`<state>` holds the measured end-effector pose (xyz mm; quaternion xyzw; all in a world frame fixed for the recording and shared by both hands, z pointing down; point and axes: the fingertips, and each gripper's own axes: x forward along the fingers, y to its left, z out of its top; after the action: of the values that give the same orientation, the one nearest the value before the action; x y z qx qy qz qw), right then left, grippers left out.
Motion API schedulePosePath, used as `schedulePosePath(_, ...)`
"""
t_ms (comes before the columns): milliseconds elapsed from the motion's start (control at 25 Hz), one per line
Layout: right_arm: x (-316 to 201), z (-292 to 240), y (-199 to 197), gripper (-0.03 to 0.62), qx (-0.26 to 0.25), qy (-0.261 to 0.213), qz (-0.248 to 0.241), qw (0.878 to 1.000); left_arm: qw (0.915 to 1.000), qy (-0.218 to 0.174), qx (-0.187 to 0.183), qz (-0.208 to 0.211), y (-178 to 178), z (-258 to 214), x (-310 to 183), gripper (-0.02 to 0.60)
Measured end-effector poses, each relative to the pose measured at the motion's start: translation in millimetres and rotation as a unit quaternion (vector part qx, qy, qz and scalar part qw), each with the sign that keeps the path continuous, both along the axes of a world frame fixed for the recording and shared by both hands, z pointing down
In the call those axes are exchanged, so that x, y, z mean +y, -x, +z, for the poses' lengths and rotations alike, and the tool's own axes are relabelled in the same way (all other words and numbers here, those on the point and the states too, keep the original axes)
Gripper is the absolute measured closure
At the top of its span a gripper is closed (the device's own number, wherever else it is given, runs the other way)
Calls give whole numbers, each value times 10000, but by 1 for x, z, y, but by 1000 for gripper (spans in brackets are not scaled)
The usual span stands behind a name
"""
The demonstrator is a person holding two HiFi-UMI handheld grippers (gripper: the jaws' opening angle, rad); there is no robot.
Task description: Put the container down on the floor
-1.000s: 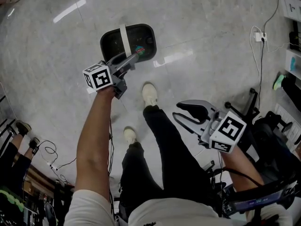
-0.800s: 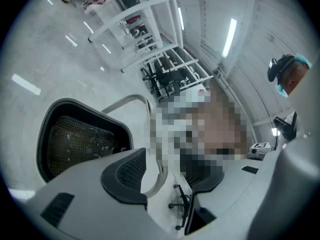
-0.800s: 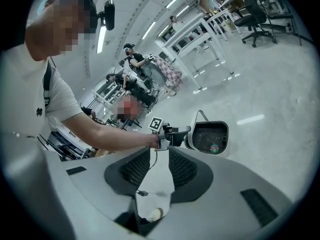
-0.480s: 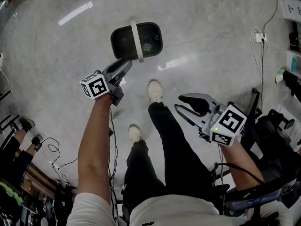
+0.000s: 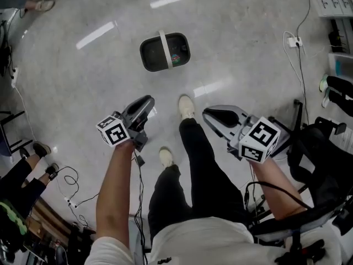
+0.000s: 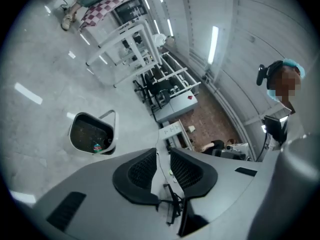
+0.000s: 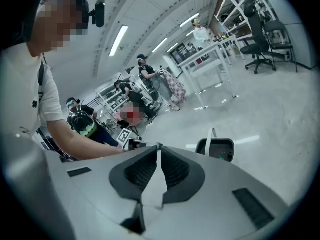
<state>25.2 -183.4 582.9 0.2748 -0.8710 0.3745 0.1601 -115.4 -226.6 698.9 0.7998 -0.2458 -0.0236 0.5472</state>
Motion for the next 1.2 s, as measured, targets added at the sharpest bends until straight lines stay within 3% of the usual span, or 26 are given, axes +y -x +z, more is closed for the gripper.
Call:
schedulePosePath(80,16,-18,7,565,9,-97,-5,10000,9997,-144,-106,182,-1,-33,28,543)
schedulePosePath(160,34,-35,13,568,-9,-179,34,9998,9979,-324,-289,486,-5,-67,59,568)
schedulePosePath(440,98,-111,25,569,-186,-487,230,9984,9842,-937,-354,1457,-21,-194,163,572)
schedulePosePath(600,140,-156,28,571,-265,-651,222,9973,9818,-1138,-252,1501,-25,-264,216,572)
schedulePosePath(800,175,-213,35,572,-361,-887,325,9949,9757,-1498,-466,1531,-21,-336,257,572)
schedulePosePath(1080,201,-266,47,574,-348,-1214,167,9919,9670,-1926,-572,1566,-26,-409,281,572)
schedulePosePath(1200,207,-282,51,574,-293,-1371,83,9901,9581,-2252,-692,1631,-29,-429,286,572)
